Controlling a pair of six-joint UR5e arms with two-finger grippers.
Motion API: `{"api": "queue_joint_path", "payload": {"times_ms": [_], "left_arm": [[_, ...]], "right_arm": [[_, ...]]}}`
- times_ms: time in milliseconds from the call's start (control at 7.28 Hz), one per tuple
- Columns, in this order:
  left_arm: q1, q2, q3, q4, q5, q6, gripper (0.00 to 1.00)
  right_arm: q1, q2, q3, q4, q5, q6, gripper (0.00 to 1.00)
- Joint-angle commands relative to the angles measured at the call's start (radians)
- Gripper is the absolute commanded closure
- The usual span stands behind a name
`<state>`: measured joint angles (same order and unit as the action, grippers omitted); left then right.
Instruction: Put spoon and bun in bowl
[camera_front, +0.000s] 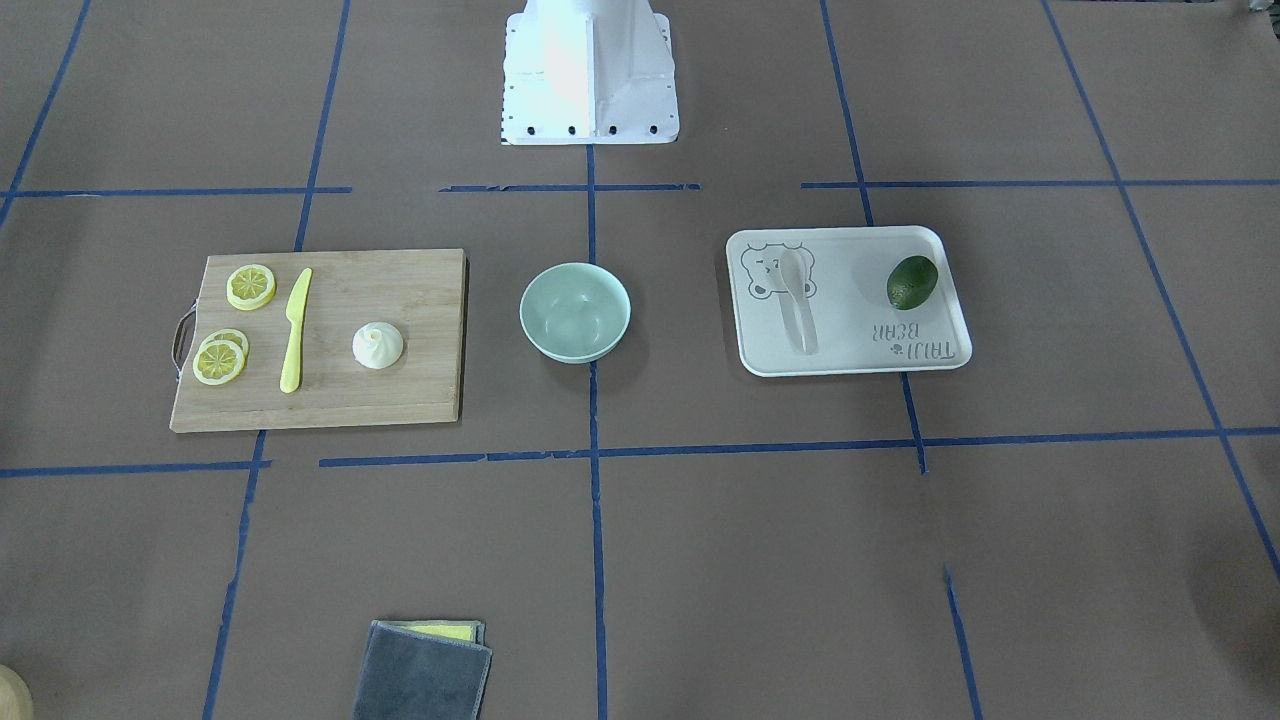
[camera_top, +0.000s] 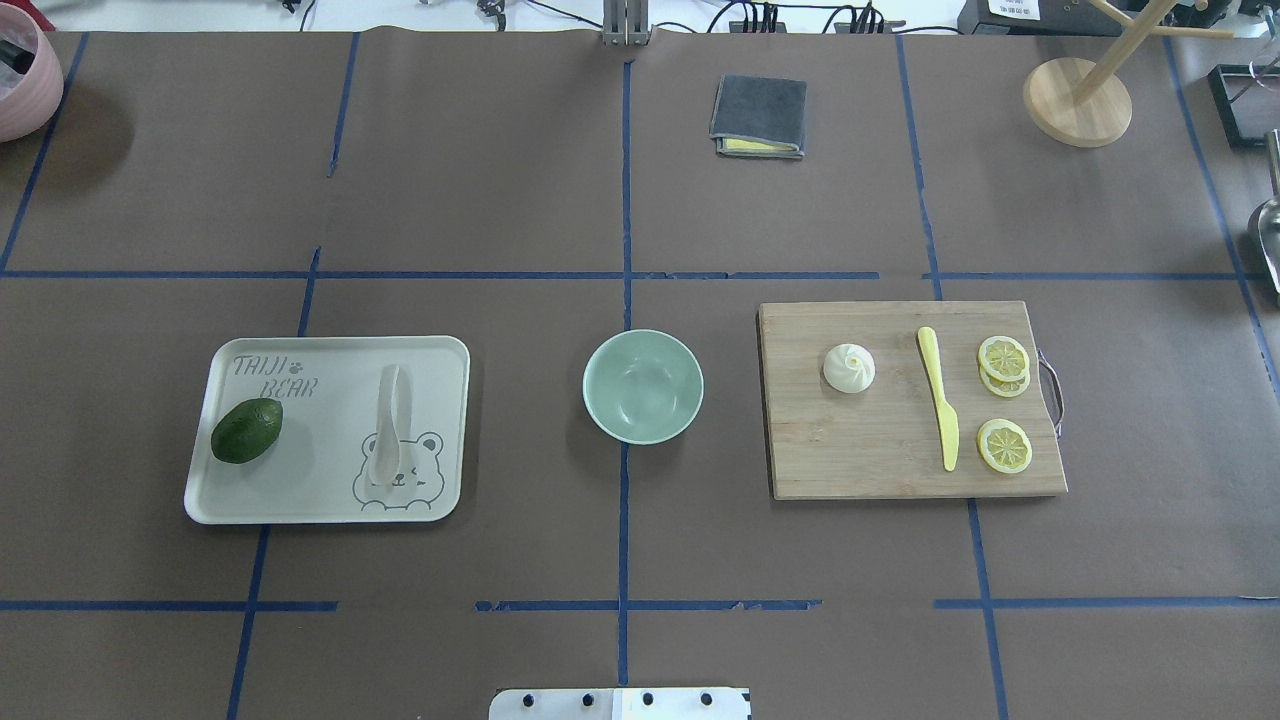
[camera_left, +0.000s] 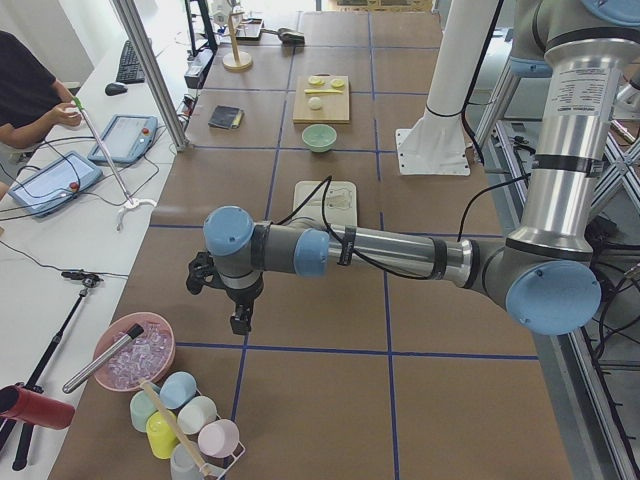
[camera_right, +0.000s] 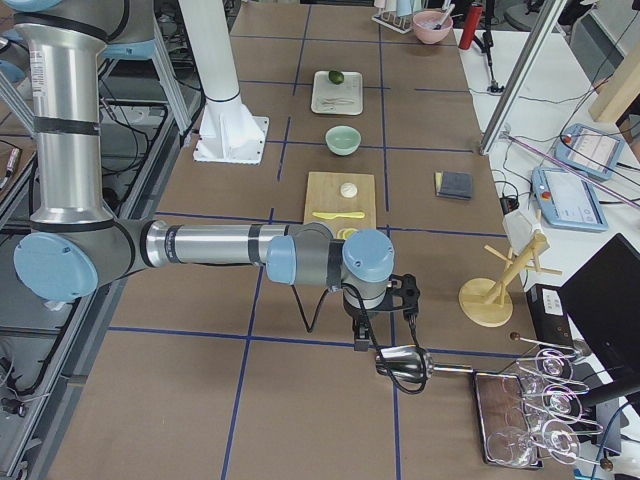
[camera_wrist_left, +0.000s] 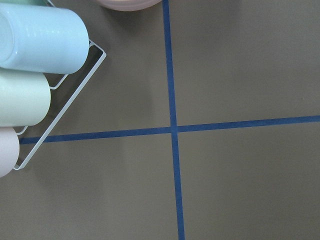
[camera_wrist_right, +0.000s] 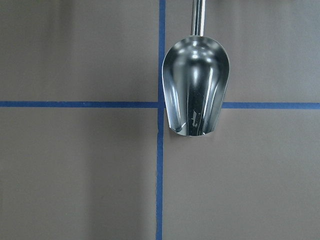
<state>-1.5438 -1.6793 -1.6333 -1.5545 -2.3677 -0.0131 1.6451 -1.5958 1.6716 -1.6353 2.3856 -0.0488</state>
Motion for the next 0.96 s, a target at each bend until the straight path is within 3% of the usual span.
{"api": "queue_joint_path", "payload": {"times_ms": [0,275,550,824], "left_arm": [[0.136,-0.003,-0.146,-0.051,0.036,-0.204,0.00],[0.256,-0.005,-0.253,-0.062,0.062,-0.414,0.00],[0.380,-0.005,-0.281,-0.180,0.068,-0.674,0.00],[0.537,-0.008,-0.318,-0.255,0.212,-0.867,0.00]], "right_arm": [[-0.001,-0.003,0.046,-0.001,0.001,0.001,0.00],[-0.014,0.007,0.068,-0.001,0.007,0.001,0.00],[-0.021,0.011,0.120,0.002,0.007,0.003,0.00],[-0.031,0.011,0.148,0.000,0.015,0.006,0.00]]}}
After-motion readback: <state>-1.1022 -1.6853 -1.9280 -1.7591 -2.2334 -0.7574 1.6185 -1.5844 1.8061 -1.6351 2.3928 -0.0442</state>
